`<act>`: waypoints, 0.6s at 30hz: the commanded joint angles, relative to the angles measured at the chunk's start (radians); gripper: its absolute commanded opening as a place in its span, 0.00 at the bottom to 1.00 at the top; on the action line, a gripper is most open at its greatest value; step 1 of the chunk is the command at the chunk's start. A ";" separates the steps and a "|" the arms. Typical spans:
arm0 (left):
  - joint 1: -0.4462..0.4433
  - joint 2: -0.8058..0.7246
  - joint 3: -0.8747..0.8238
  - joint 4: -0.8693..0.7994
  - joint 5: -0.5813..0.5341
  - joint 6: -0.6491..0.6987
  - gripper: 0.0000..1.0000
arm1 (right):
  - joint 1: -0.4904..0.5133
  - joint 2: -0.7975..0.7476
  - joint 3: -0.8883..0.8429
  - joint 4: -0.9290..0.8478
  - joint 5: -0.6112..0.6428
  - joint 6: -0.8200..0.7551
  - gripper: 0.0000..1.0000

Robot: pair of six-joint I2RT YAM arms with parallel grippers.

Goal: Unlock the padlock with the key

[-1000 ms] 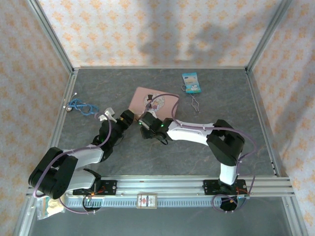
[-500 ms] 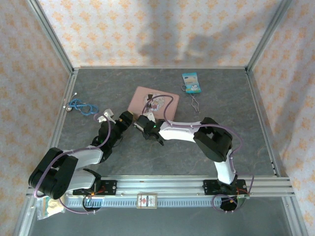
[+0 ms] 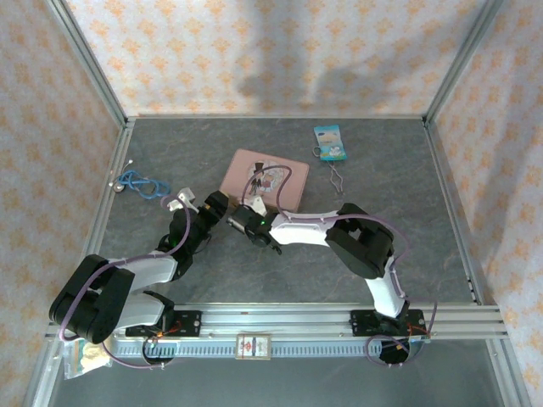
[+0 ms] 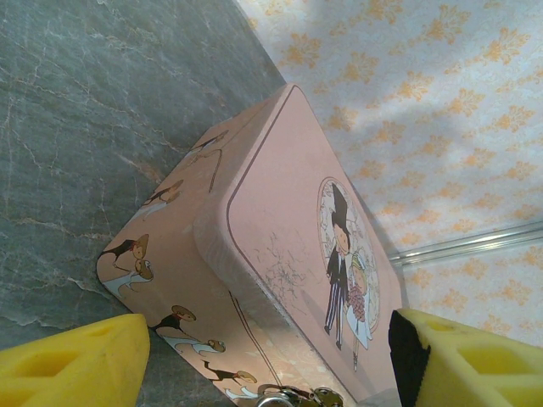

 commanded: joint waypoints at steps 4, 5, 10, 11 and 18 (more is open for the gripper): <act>0.007 -0.021 -0.015 0.028 0.000 0.002 0.73 | 0.004 0.018 -0.039 0.000 0.076 -0.063 0.35; 0.008 -0.025 -0.017 0.025 -0.003 0.002 0.73 | 0.004 0.011 -0.047 0.012 0.075 -0.072 0.32; 0.009 -0.057 -0.025 0.009 -0.011 0.006 0.73 | -0.003 -0.042 -0.082 0.075 0.002 -0.158 0.17; 0.010 -0.060 -0.026 0.007 -0.011 0.008 0.73 | -0.007 -0.052 -0.087 0.087 -0.013 -0.179 0.13; 0.012 -0.086 -0.026 -0.006 -0.004 0.028 0.73 | -0.084 -0.127 -0.113 0.127 -0.213 -0.303 0.00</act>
